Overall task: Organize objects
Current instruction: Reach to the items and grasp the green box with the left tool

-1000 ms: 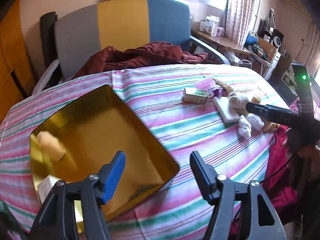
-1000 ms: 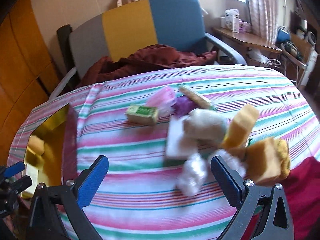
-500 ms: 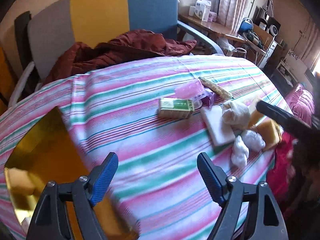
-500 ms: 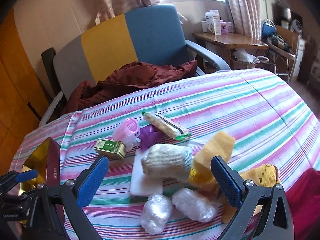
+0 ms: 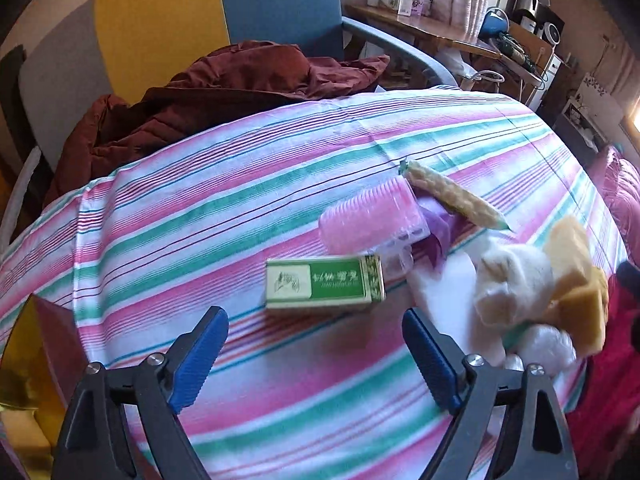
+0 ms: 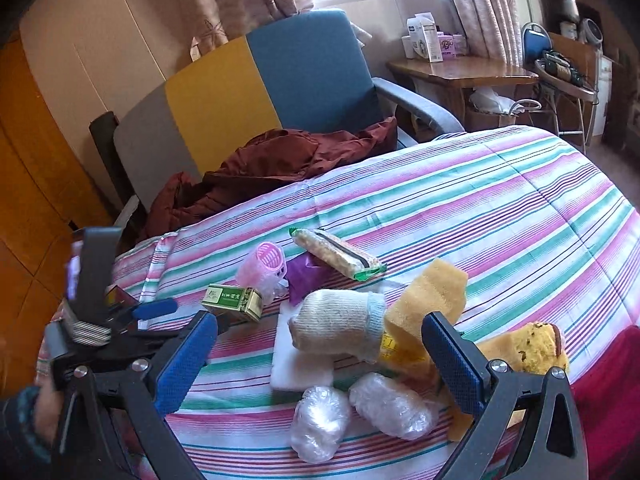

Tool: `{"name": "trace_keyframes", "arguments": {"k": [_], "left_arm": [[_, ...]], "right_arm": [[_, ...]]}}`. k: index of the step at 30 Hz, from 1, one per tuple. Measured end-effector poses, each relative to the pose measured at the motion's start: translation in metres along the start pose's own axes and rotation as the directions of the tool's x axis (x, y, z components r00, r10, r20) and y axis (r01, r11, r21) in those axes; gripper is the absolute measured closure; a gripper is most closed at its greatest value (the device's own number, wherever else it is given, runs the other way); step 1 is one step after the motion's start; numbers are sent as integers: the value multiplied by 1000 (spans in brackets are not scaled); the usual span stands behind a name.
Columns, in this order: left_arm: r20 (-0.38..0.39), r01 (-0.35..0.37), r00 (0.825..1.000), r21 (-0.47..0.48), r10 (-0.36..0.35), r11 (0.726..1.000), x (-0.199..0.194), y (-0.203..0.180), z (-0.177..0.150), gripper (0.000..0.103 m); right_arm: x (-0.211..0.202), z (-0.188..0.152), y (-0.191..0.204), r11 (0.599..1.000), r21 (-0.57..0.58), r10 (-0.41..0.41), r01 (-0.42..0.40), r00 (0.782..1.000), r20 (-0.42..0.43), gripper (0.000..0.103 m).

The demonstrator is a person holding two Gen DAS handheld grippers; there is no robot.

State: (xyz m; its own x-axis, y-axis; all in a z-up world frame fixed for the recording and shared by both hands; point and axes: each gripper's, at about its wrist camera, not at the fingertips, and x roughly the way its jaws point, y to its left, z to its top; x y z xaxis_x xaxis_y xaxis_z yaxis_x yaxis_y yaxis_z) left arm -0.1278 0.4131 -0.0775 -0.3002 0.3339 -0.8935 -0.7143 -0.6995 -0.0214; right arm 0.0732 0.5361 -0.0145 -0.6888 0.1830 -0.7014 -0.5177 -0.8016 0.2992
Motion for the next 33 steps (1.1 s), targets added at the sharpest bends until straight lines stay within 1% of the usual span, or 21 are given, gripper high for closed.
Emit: {"name": "trace_keyframes", "arguments": {"k": [3,8,9,10,13,15,17,20,23,26,28,30,32,33], "left_arm": [[-12,-21,1000,7,21,1000,14,-1,7,12],[-52,1,999,5,-1,1000,37,-1,14,13],[-53,1,999,3,-1,1000,40,0,14,14],[-50,7,999,-7,-8,1000,41,3,14,29],[-42,28,999,-34,-29,999,38,9,7,30],[-26,42,999,-44,-43,998,27,15,-2,30],[-15,40,999,-55,-41,998,16,21,-11,30],[-7,55,998,-111,-56,992,-9,34,-27,30],[21,55,998,-128,-52,990,-30,43,-39,30],[65,70,996,-153,-60,986,-59,56,-53,30],[96,77,993,-164,-61,983,-75,62,-59,30],[129,86,990,-177,-63,980,-91,71,-68,30],[148,93,987,-192,-65,977,-101,79,-73,30],[153,97,986,-205,-66,974,-109,85,-78,30]], "right_arm": [[-1,-1,0,1000,-1,1,-1,1000,-2,0],[1,-1,1,1000,-7,-8,8,1000,-5,0],[1,-1,1,1000,-9,-11,11,1000,-7,0],[2,-2,1,1000,-12,-15,15,1000,-7,0],[-1,-2,2,1000,-20,-19,20,1000,14,0],[-1,-3,4,999,-32,-16,17,1000,21,0],[1,-4,7,999,-43,-15,16,1000,15,0],[4,-5,18,997,-80,-23,23,1000,5,0],[9,-2,36,989,-144,-12,10,1000,-11,0],[22,3,63,969,-246,-20,16,1000,-17,0],[38,8,81,948,-314,-58,52,998,-11,0],[64,13,99,923,-379,-93,71,995,-40,0],[83,15,110,906,-414,-125,91,991,-54,0],[98,17,119,886,-447,-161,121,985,-54,0]]}}
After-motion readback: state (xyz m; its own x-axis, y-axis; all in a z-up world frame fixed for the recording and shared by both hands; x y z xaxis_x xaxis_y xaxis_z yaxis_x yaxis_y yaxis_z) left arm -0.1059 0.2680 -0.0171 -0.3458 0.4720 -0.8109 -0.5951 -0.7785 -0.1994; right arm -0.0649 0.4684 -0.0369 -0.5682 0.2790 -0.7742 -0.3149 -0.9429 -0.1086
